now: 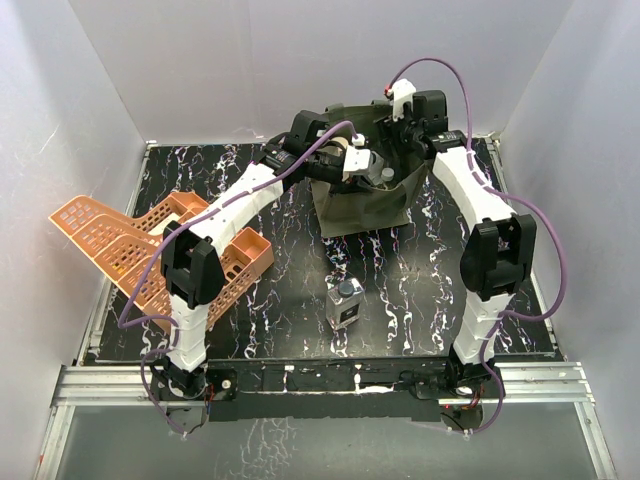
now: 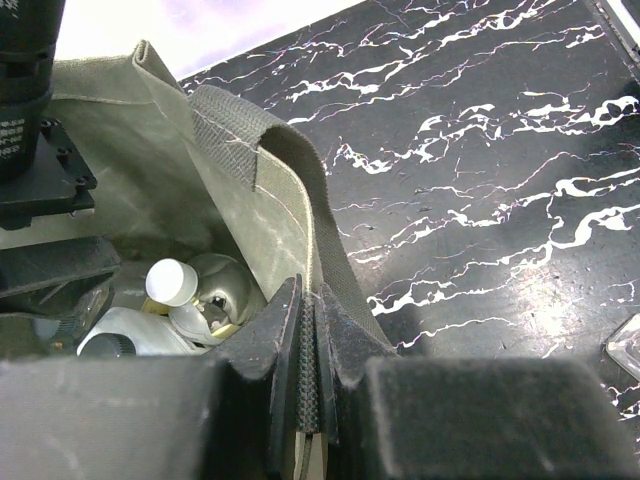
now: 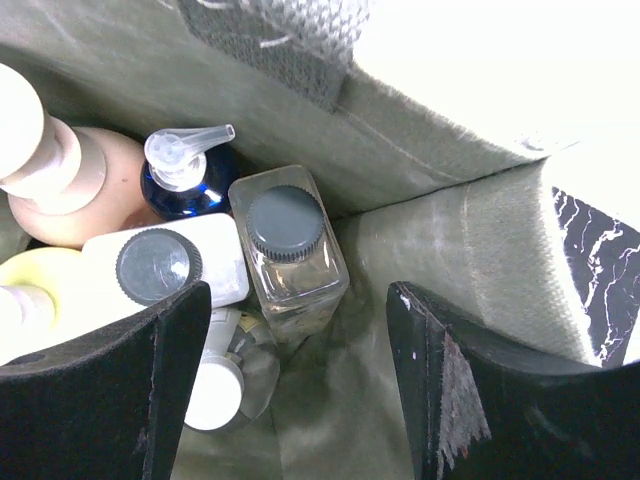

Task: Place the personal care products into the canvas bag
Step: Place the care product in the canvas bag.

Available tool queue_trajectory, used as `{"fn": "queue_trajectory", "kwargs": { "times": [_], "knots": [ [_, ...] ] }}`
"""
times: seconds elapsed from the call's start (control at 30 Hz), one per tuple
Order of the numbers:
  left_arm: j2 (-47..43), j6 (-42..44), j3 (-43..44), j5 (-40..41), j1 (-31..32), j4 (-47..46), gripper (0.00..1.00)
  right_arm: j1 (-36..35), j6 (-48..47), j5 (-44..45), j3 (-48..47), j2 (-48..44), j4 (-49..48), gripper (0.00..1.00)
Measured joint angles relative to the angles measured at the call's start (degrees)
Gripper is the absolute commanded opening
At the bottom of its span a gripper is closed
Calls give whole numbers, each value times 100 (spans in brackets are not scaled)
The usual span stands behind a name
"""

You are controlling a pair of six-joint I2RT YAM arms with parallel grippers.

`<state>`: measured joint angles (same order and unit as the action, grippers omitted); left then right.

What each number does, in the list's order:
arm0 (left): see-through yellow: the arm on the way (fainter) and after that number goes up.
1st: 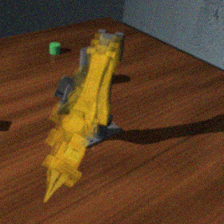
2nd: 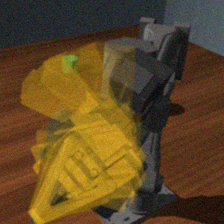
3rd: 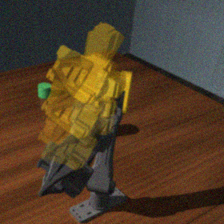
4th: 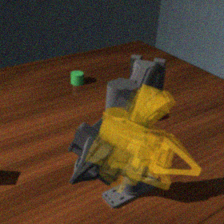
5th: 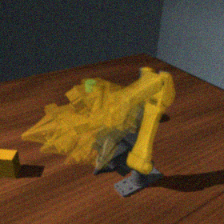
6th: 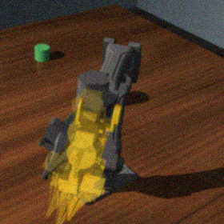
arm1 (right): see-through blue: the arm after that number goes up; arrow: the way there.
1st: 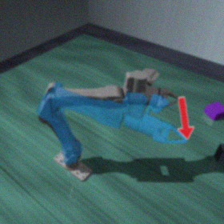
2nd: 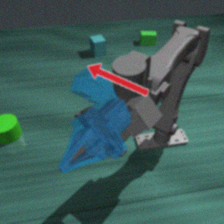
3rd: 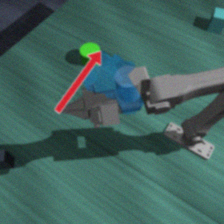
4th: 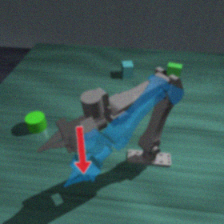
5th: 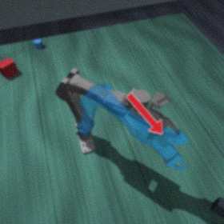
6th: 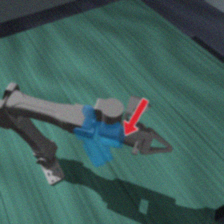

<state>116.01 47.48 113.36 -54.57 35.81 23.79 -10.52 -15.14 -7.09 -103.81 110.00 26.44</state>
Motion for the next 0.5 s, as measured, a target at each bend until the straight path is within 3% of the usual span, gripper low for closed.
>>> {"fn": "queue_trajectory", "kwargs": {
  "times": [0.5],
  "knots": [
    [0, -74, -2, 61, 2, -44, 0, 13, -269, 356, -1060, -214, 391, 73]
  ]
}}
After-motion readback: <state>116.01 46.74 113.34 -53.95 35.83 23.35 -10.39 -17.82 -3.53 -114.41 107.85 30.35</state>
